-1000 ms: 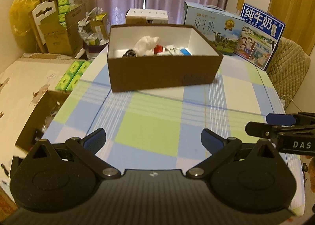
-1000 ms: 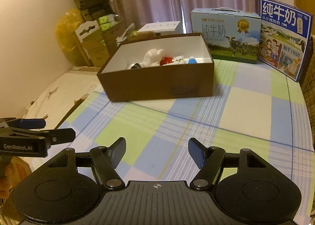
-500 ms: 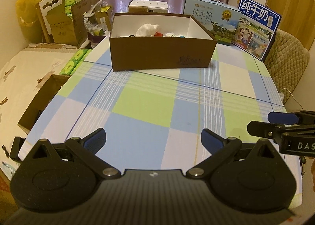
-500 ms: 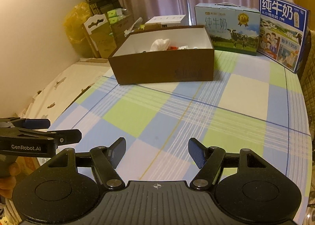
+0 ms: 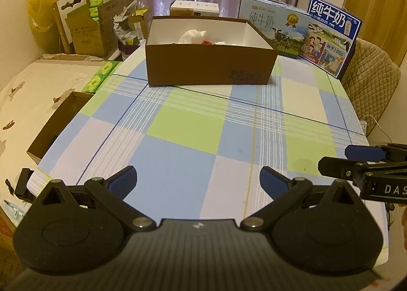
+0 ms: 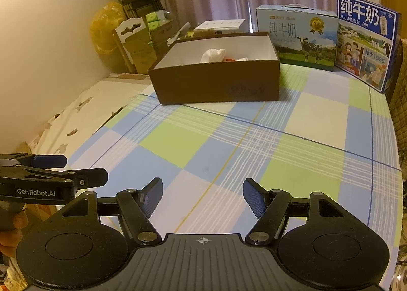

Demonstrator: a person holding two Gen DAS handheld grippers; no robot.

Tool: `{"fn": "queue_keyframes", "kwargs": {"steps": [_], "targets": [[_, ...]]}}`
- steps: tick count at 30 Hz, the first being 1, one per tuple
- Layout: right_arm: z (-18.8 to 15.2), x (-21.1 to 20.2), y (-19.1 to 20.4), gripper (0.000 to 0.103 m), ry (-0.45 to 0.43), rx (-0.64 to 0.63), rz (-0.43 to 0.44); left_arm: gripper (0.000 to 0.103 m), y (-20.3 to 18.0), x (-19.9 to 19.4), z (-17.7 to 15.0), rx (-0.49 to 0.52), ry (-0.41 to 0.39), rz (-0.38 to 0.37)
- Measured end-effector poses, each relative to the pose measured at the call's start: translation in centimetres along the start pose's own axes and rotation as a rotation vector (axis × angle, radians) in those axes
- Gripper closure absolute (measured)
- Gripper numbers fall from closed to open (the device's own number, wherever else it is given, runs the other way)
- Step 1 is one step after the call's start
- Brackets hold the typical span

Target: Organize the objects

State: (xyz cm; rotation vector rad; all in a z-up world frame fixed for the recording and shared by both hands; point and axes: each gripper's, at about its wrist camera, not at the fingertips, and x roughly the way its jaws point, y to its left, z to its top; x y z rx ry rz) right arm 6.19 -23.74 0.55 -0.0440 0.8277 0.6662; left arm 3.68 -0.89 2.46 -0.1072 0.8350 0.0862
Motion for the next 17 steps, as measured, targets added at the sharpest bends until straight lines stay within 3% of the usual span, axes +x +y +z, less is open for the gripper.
{"fn": "queue_keyframes", "kwargs": {"steps": [17], "targets": [[-0.2, -0.5, -1.6, 0.036, -0.001, 0.015, -0.005, 0.001, -1.8, 0.5, 0.4, 0.015, 0.0, -0.008]]}}
